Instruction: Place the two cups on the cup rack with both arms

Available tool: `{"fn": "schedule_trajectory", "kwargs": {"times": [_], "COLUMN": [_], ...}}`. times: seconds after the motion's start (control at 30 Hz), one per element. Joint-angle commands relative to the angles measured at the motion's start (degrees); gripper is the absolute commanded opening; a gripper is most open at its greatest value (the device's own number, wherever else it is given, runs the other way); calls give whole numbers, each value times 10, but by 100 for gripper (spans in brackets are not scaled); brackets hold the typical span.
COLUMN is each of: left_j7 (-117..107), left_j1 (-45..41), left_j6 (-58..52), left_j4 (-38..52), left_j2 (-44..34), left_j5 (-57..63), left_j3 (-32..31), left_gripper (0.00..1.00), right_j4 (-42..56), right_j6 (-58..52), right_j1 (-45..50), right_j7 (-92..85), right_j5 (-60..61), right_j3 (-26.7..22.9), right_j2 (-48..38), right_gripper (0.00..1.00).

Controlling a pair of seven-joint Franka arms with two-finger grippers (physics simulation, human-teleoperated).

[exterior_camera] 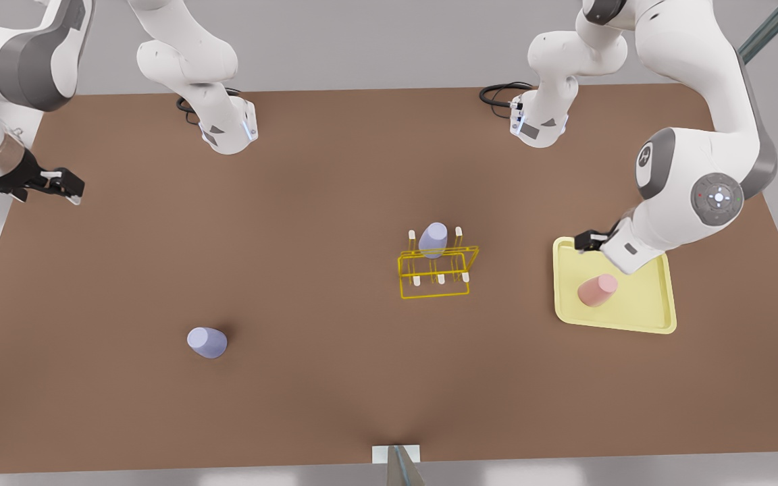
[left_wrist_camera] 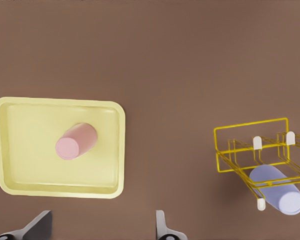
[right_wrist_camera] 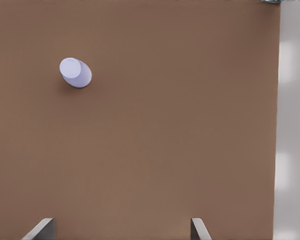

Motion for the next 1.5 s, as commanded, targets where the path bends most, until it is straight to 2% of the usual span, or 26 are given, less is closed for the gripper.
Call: {"fn": "schedule_trajectory", "kwargs": {"times": [0.0, 0.07, 0.13, 0.23, 0.3, 0.4, 0.47, 0.63, 0.83, 1.03, 1.23, 1.3, 1.33, 1.47], "left_j7": [-14, -12, 28, 154, 193, 193, 191, 190, 190, 189, 189, 189, 189, 188], "left_j1": [0, 0, 8, 43, 51, 60, 64, 64, 66, 63, 61, 60, 60, 60], "left_j6": [21, 26, 89, 165, 211, 267, 316, 313, 380, 385, 384, 384, 384, 383], "left_j4": [0, 1, 7, 11, -1, -83, -137, -173, -242, -253, -266, -266, -266, -264], "left_j2": [0, 5, 62, 128, 151, 142, 142, 141, 144, 150, 150, 150, 150, 150], "left_j5": [1, 1, 3, 0, -5, -6, -6, -26, -26, -27, -27, -27, -27, -27], "left_j3": [0, 11, 55, 71, 77, 79, 79, 79, 91, 91, 91, 91, 91, 90], "left_gripper": [100, 100, 100, 100, 100, 100, 100, 100, 100, 100, 100, 88, 85, 83], "right_j4": [0, -1, 10, 124, 123, 113, 76, 68, 64, 54, -1, -12, -13, -24], "right_j6": [9, 23, 126, 161, 215, 267, 298, 379, 390, 397, 438, 442, 442, 449], "right_j1": [65, 87, 114, 113, 111, 95, 78, 71, 51, 58, 76, 73, 70, 69], "right_j7": [-23, -15, 35, 36, 39, 38, 37, 37, 32, 35, 37, 36, 36, 35], "right_j5": [10, 17, 19, 53, 59, 79, 99, 138, 151, 150, 143, 143, 143, 148], "right_j3": [1, 1, 1, 1, 0, -1, 0, -1, 0, 0, -1, 0, 0, 0], "right_j2": [2, 40, 132, 276, 311, 351, 354, 398, 440, 464, 458, 455, 454, 454], "right_gripper": [100, 100, 100, 100, 100, 100, 100, 100, 100, 100, 100, 100, 100, 100]}}
